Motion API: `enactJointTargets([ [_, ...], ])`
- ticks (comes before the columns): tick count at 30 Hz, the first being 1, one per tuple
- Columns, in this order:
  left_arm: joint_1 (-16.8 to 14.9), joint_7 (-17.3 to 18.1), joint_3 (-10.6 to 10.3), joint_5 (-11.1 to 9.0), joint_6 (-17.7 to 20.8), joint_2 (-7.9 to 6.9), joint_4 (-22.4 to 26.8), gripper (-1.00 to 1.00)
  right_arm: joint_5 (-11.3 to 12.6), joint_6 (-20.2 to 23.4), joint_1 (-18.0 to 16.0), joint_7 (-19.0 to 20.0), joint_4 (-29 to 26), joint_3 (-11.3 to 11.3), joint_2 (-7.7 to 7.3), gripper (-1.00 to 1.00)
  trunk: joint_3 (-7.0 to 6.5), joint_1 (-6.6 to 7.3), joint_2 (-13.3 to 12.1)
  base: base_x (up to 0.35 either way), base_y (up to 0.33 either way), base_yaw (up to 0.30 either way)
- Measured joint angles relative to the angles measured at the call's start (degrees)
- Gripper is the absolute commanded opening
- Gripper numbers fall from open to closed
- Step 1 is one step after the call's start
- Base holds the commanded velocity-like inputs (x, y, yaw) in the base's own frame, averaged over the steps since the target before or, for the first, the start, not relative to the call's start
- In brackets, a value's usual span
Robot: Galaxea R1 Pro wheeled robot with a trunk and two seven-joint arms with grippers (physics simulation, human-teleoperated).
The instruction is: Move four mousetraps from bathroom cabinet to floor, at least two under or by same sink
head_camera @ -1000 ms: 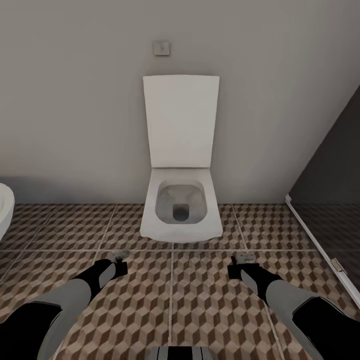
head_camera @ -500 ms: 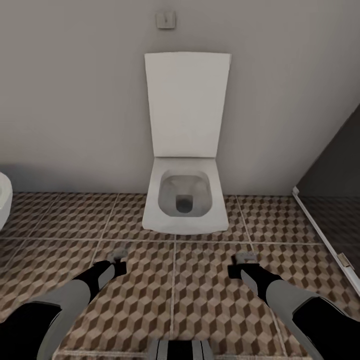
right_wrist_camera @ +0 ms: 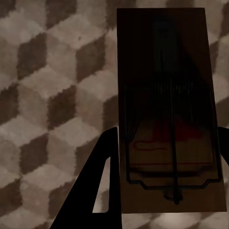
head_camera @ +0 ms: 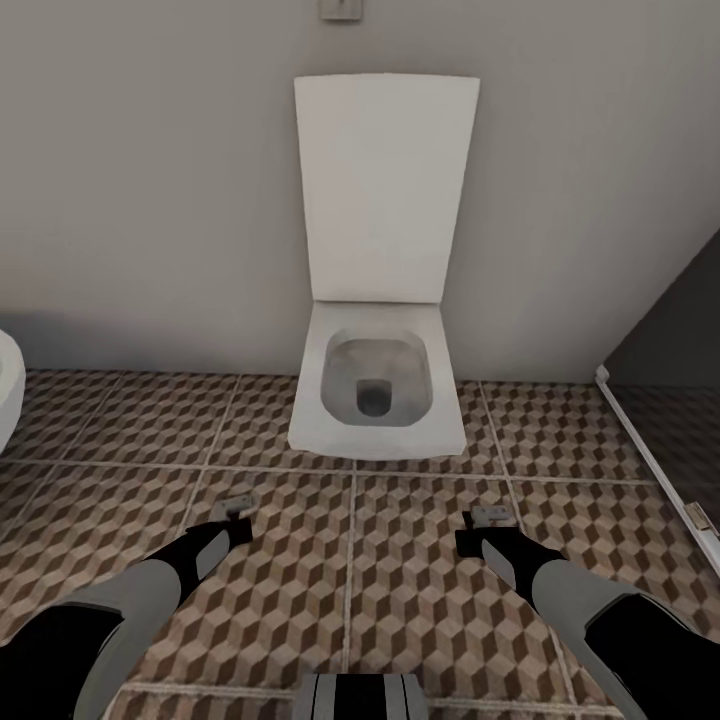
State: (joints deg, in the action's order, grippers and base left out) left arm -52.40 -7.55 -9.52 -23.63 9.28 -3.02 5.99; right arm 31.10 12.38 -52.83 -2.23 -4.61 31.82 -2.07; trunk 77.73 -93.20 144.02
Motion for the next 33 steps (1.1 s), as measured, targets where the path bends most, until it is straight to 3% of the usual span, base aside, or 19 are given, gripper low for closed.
enactJointTargets([
  [6,0.0,0.0,0.0,0.0,-3.4,-0.03,0.0,-1.00,0.1,0.0,0.0,0.0,0.0,0.0,0.00,-1.00,0.01,0.00,0.0,0.000,0.000,0.001],
  [17,0.0,0.1,-0.1,0.1,-6.2,0.03,-0.6,-1.00,0.1,0.0,0.0,0.0,0.2,-0.1,0.00,-1.00,0.02,0.00,0.0,0.000,0.000,0.000],
  [25,0.0,0.2,-0.2,0.2,-7.1,0.04,-1.7,-1.00,0.2,0.0,0.0,0.0,0.2,-0.1,0.00,-1.00,0.02,0.00,0.0,0.000,0.000,-0.005],
  [33,0.0,0.2,-0.3,0.2,-7.3,0.05,-1.9,-1.00,0.2,0.0,0.0,0.0,0.2,-0.1,-0.01,-1.00,-0.04,0.00,0.0,0.000,0.000,-0.187],
])
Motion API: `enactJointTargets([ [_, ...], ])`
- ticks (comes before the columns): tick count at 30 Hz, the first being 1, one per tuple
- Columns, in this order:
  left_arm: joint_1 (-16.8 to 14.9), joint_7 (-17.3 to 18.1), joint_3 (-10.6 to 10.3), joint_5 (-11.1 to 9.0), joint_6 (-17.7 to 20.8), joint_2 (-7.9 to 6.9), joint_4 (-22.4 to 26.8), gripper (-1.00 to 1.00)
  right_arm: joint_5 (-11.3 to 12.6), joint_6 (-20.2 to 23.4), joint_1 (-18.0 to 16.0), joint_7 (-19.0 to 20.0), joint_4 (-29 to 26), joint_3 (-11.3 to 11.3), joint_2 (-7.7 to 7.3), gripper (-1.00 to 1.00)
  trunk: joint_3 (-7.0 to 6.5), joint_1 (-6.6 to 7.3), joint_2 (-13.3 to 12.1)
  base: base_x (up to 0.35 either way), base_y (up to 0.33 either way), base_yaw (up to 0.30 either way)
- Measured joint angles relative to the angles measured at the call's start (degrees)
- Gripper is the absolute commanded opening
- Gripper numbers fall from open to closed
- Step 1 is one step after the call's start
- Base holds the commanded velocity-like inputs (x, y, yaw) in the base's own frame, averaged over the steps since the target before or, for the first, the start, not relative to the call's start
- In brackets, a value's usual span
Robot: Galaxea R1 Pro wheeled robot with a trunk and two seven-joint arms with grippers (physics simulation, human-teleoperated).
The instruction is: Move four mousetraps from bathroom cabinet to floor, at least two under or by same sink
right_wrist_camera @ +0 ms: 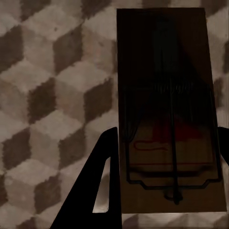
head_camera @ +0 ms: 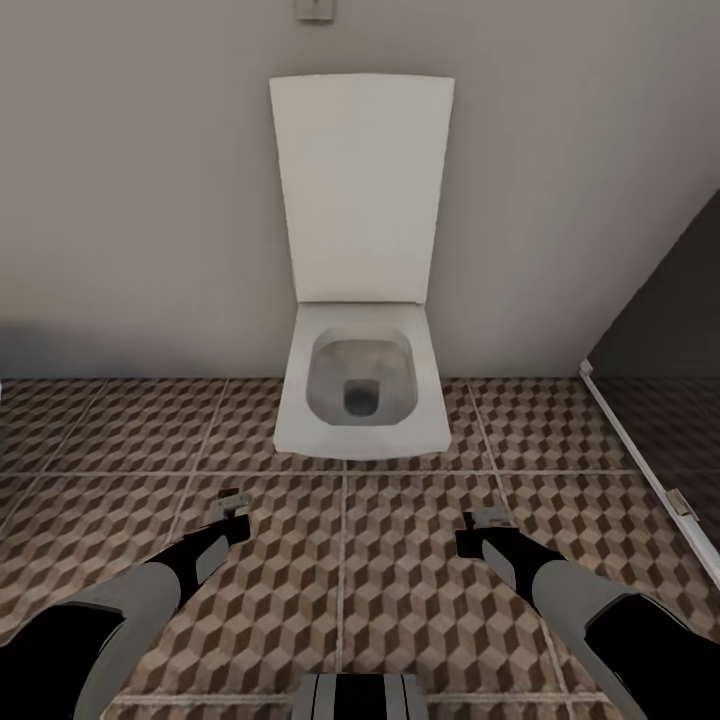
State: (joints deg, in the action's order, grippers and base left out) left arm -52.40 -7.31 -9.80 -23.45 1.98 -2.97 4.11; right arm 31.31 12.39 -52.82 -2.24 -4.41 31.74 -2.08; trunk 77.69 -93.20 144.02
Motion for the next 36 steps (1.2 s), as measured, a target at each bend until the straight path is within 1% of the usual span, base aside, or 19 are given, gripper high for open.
enactJointTargets([
  [5,0.0,0.0,0.0,0.1,0.0,0.04,0.0,-1.00,0.0,0.0,0.0,0.0,0.0,0.0,0.01,-1.00,-0.02,0.00,0.0,0.000,0.000,-0.079],
  [16,0.0,0.0,-0.1,0.1,0.1,0.07,-0.1,-1.00,0.0,-0.2,0.0,0.1,0.0,0.0,0.01,-1.00,-0.02,0.00,0.0,0.014,0.000,-0.010],
  [27,0.0,0.0,-0.1,0.0,0.1,0.01,-0.1,-1.00,-0.2,-1.9,0.1,0.2,-0.1,0.1,0.01,-1.00,-0.03,0.02,0.0,0.229,0.000,0.000],
  [36,0.0,0.0,-0.1,0.0,0.1,-0.01,-0.1,-1.00,-0.2,-2.0,0.1,0.2,-0.1,0.0,0.01,-1.00,-0.02,0.00,0.0,0.038,0.000,0.000],
])
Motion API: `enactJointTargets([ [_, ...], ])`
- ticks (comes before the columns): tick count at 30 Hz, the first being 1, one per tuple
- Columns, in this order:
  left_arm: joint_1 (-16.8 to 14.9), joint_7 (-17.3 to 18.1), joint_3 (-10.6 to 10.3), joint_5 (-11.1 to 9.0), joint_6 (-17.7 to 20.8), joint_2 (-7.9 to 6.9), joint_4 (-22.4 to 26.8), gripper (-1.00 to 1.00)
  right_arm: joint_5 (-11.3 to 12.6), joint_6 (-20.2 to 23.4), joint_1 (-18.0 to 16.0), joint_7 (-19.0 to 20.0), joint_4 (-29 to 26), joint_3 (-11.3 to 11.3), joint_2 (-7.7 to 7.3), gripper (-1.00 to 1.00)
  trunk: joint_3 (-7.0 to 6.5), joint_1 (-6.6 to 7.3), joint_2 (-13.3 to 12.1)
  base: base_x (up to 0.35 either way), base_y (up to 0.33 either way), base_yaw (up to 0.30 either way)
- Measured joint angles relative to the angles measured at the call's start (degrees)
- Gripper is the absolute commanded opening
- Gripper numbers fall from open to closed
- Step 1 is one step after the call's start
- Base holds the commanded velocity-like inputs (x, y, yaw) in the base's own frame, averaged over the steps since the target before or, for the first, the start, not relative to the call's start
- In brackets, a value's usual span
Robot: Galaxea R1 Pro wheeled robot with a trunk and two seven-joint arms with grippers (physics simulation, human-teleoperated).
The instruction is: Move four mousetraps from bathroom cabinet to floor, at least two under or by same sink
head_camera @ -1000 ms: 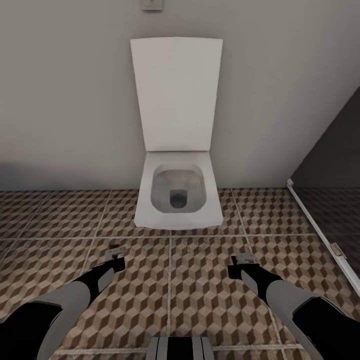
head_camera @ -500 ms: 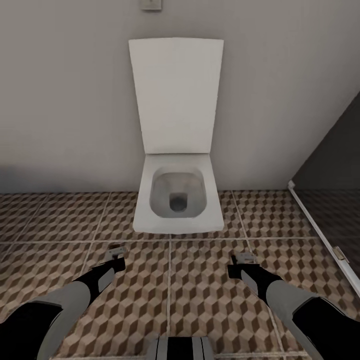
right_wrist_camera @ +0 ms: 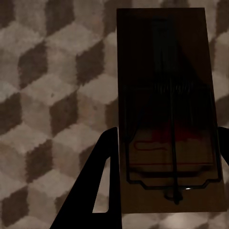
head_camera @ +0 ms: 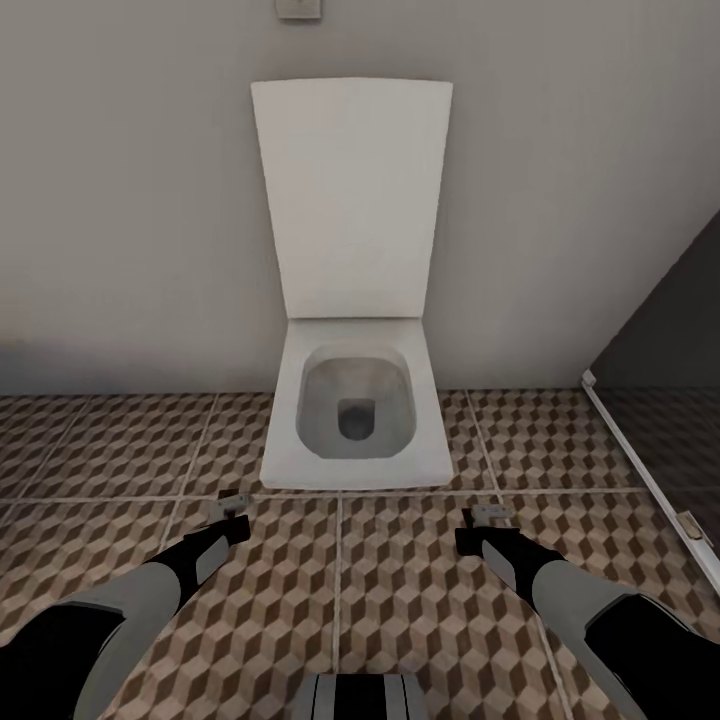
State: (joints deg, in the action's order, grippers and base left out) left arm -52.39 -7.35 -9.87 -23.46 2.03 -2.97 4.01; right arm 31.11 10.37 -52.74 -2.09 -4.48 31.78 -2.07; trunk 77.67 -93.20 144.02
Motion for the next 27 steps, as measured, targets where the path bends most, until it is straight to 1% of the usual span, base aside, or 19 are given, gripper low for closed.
enactJointTargets([
  [8,0.0,0.0,0.0,0.0,0.0,0.00,0.0,-1.00,0.0,0.0,0.0,0.0,0.0,0.1,0.00,-1.00,0.00,0.00,0.0,0.003,0.000,0.000],
  [27,0.0,0.0,0.1,0.0,0.1,-0.01,0.0,-1.00,0.0,0.0,0.0,0.0,0.0,0.1,0.00,-1.00,4.21,-0.49,0.3,0.000,0.000,0.000],
])
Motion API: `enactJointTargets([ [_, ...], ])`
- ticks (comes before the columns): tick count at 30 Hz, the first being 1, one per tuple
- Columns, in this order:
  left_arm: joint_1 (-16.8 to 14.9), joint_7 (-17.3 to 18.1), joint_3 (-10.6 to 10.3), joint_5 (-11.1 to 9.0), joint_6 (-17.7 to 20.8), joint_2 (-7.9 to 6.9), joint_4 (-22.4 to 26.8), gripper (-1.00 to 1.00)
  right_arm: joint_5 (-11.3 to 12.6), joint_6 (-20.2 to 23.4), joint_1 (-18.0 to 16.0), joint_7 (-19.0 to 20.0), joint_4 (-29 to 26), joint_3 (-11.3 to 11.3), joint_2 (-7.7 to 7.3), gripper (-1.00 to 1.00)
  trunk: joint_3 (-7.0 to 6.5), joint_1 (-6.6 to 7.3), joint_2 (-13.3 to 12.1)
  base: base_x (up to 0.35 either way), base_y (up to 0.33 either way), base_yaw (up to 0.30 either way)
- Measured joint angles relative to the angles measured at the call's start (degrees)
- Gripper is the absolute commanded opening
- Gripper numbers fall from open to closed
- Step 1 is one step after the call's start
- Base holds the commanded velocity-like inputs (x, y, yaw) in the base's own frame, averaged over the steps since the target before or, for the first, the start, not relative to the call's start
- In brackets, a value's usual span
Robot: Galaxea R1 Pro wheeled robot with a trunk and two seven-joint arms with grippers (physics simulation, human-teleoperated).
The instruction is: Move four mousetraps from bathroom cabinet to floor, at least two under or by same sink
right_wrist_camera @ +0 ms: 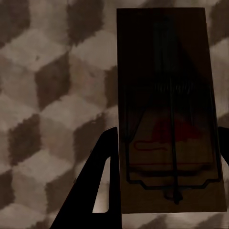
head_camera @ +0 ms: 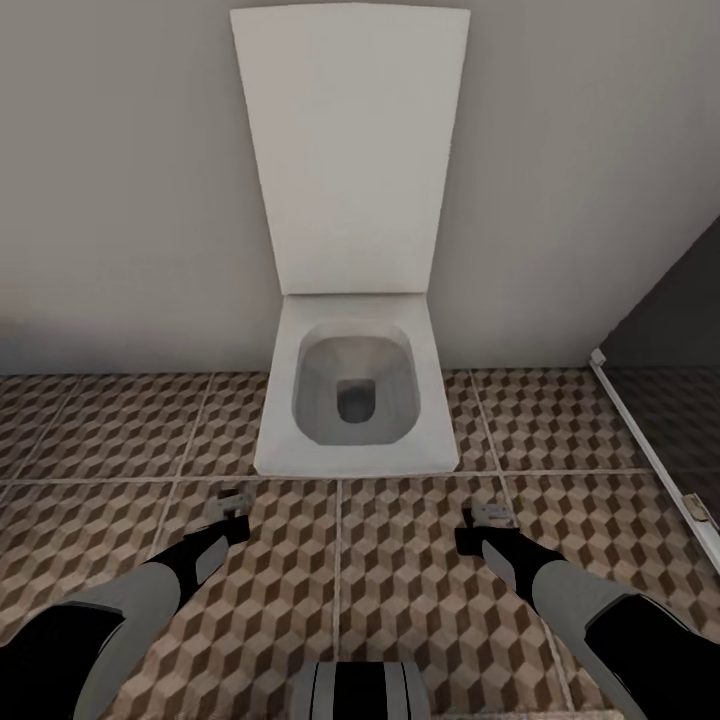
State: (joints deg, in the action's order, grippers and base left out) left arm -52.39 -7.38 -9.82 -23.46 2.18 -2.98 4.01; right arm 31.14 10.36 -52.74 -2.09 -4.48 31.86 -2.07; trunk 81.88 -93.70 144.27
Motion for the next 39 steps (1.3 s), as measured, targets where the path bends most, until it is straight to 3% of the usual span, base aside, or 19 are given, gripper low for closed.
enactJointTargets([
  [5,0.0,0.0,0.0,0.0,0.0,0.00,0.0,-1.00,0.0,0.0,0.0,0.0,0.0,0.0,0.00,-1.00,1.12,-0.13,0.1,0.000,0.000,0.001],
  [15,0.0,0.0,-0.1,0.0,0.0,0.01,0.0,-1.00,0.0,0.0,0.0,0.0,0.0,0.0,0.00,-1.00,1.64,-0.13,0.1,0.000,0.000,0.054],
  [39,0.0,0.0,0.0,0.0,-0.1,0.01,0.0,-1.00,0.0,0.0,0.0,0.0,0.0,-0.1,0.00,-1.00,1.81,-0.10,0.1,0.036,0.000,0.006],
])
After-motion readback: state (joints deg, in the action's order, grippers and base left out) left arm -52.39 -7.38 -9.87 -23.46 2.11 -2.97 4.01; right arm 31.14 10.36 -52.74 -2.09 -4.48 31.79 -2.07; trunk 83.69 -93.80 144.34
